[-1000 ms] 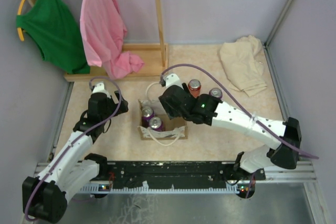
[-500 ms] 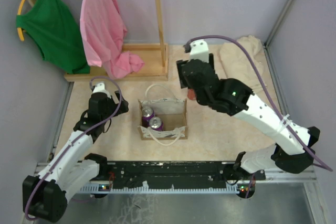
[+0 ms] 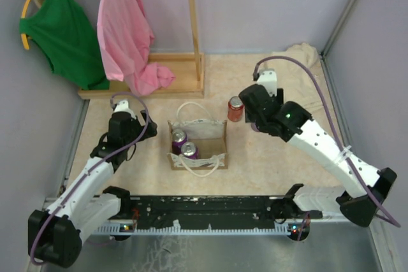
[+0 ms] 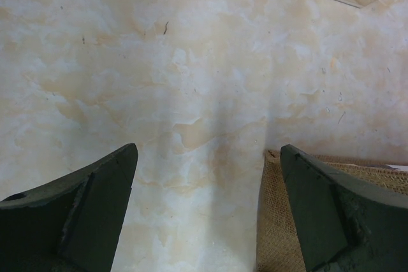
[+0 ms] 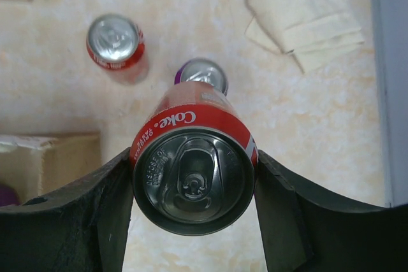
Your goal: Take the beverage out of the canvas bag
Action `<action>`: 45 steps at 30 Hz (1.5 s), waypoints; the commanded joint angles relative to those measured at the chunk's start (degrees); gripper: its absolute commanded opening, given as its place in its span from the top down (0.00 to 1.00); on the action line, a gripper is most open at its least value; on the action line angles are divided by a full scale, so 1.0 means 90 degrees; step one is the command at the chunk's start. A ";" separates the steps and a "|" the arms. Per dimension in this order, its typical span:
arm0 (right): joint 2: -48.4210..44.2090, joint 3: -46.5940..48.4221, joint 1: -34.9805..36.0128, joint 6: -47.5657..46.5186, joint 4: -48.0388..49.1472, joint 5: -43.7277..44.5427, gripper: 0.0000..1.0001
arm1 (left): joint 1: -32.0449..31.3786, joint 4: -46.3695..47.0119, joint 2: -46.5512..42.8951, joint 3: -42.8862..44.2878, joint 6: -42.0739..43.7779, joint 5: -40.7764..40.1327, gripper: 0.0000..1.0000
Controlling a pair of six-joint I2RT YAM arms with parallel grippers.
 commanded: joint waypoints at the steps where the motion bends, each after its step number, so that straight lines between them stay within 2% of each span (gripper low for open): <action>1: -0.0335 -0.0713 -0.0040 0.0725 0.0374 -0.0519 1.00 | -0.0025 0.0182 0.0021 -0.0060 -0.0057 0.0117 0.01; 10: -0.0484 -0.2047 -0.0191 0.1089 0.0794 -0.0857 1.00 | -0.0017 0.0169 0.0060 -0.0016 -0.0005 0.0174 0.01; 17: -0.0491 -0.2890 -0.0759 0.1031 0.1873 -0.1668 1.00 | -0.0023 0.0171 0.0043 -0.0064 -0.0023 0.0141 0.01; 34: 0.0323 -0.2779 -0.1102 0.1020 0.1962 -0.2029 1.00 | -0.0016 0.0129 0.0037 -0.0066 -0.0015 0.0040 0.01; 36: 0.0340 -0.2812 -0.1119 0.1038 0.1972 -0.2083 0.92 | -0.0025 0.0120 0.0037 -0.0065 -0.0003 0.0039 0.01; 41: 0.0337 -0.2865 -0.1124 0.1118 0.1925 -0.2076 0.48 | -0.0019 0.0137 0.0050 -0.0071 -0.0019 0.0050 0.01; 44: 0.0351 -0.2860 -0.1125 0.1137 0.1854 -0.1996 0.39 | -0.0018 0.0139 0.0056 -0.0074 -0.0026 0.0058 0.01; 45: 0.0369 -0.2849 -0.1122 0.1137 0.1832 -0.1976 0.33 | -0.0024 0.0143 0.0049 -0.0072 -0.0026 0.0059 0.01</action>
